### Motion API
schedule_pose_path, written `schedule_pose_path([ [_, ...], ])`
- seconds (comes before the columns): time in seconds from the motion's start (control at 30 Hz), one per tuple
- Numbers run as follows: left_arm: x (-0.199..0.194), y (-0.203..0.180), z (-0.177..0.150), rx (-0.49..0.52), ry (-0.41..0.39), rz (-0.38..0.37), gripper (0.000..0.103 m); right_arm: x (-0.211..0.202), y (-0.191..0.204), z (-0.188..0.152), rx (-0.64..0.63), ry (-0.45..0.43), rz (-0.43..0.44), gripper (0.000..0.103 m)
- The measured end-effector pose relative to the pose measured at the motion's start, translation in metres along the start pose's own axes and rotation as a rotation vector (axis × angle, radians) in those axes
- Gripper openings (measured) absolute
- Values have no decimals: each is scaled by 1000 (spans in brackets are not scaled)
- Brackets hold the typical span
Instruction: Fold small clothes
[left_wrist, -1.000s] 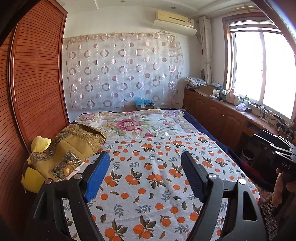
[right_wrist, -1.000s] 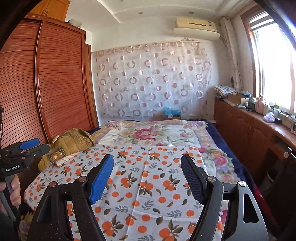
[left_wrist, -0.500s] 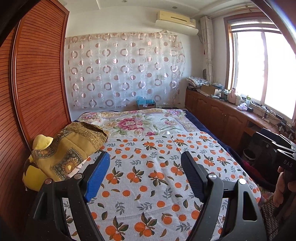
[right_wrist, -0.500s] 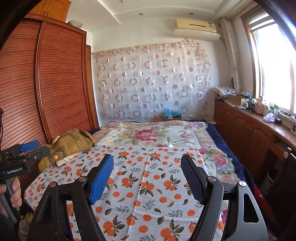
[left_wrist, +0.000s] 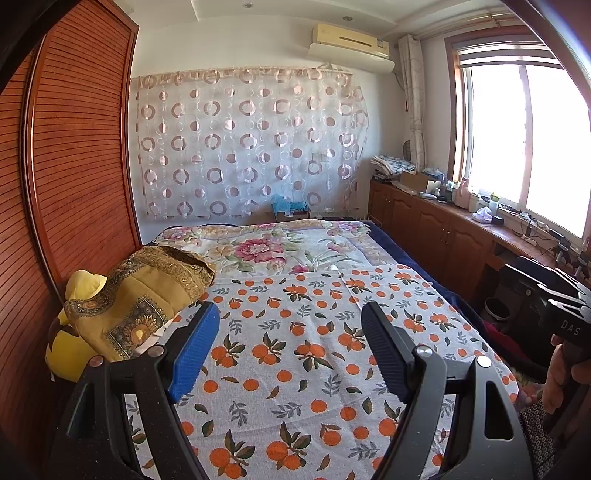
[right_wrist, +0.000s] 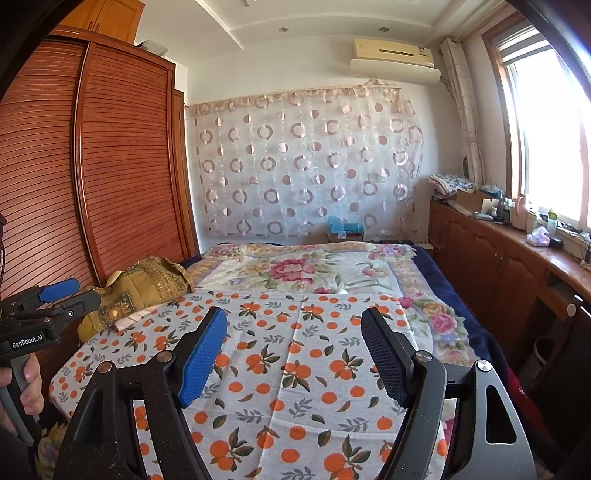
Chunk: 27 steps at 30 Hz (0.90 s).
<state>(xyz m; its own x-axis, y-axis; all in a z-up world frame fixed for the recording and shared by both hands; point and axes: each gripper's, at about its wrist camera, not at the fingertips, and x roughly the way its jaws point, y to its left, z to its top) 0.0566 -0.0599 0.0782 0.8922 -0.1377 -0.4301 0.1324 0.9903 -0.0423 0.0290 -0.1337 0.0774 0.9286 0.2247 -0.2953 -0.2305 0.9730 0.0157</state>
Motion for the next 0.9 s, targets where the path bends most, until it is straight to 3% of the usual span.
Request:
schedule_pose_path([
  [0.9, 1, -1, -3, 2, -2, 1, 80, -2, -12, -1, -5, -10, 3, 77],
])
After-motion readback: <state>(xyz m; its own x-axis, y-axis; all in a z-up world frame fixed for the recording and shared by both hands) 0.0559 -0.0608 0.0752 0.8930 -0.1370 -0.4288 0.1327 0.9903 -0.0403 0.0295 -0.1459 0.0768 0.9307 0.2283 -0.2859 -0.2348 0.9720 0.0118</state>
